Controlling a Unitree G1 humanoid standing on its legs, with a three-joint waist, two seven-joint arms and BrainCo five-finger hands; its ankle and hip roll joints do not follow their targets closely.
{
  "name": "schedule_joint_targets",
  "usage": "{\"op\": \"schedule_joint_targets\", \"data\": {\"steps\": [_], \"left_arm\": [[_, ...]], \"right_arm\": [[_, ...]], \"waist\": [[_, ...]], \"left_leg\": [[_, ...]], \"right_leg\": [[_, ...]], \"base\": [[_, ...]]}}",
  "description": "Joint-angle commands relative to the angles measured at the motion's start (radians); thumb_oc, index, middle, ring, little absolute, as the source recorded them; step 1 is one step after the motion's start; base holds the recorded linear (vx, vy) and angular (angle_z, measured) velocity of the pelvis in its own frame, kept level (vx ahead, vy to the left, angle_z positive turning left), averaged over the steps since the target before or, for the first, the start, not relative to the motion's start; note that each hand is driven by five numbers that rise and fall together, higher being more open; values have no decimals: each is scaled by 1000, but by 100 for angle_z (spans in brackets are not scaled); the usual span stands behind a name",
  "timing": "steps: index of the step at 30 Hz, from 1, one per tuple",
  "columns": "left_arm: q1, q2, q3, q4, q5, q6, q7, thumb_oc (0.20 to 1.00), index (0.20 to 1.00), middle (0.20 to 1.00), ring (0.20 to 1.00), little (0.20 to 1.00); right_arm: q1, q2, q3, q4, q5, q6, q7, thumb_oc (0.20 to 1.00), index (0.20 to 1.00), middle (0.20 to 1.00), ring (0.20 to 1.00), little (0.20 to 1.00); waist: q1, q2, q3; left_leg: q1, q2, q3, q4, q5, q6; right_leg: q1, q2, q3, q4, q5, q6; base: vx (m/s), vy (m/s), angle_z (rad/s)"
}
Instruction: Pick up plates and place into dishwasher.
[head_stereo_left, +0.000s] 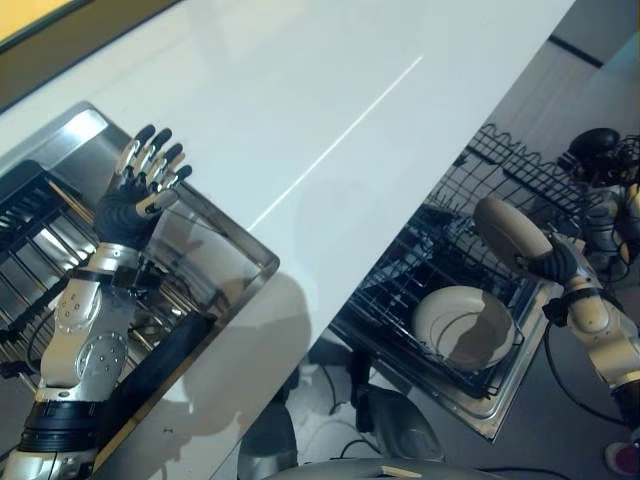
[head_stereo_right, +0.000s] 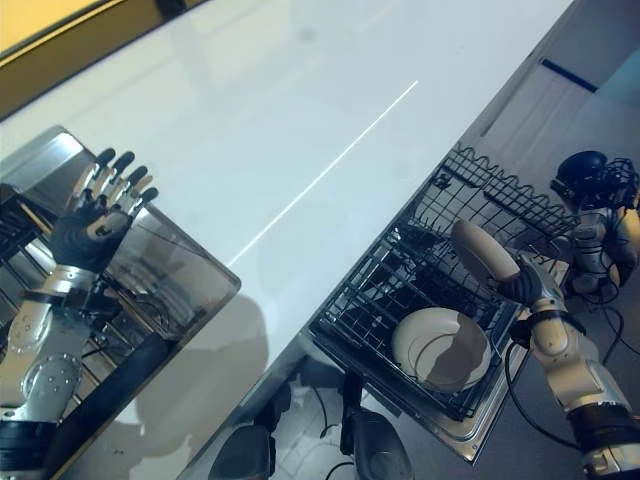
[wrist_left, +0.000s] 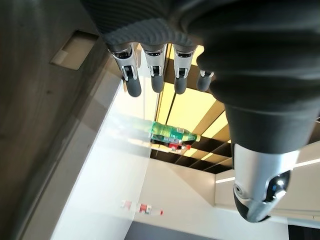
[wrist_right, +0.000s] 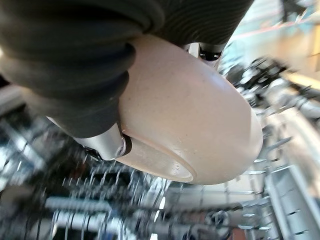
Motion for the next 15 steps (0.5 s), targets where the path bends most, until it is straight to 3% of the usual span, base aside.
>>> {"op": "schedule_joint_targets", "data": {"steps": [1,6,10,15], "left_arm": [[-38,47,-43,-35,-12,-73,12,1000,1000,1000,1000,1000],[-68,46,-64,-22,2,-88,17,1000,1000,1000,1000,1000],[-110,41,-92,-6,20,-97,30,1000,1000,1000,1000,1000],[-154,23,-126,13,29,-115,36,1000,1000,1000,1000,1000]], "right_arm": [[-95,-97,76,59,37,-63,57,200,200,200,200,200],[-153,-113,167,130,31,-67,107,200,200,200,200,200],[-221,-106,250,196,-23,-20,112,200,200,200,200,200],[-317,-72,351,380,-70,49,81,200,200,200,200,200]], "waist": [[24,-29,-22],[32,-28,3],[34,-17,29],[39,18,61]], "left_leg": [[-156,-16,-28,106,34,50],[-194,-16,-35,128,44,40],[-240,-23,-42,161,49,35],[-277,-31,-46,173,59,36]], "right_leg": [[7,-24,11,3,-37,49],[-6,-23,-9,10,-43,29],[-37,-28,-18,29,-42,20],[-67,-36,-22,50,-53,9]], "base": [[-40,-74,4],[-7,-68,2],[-41,-46,4],[-60,15,4]]}}
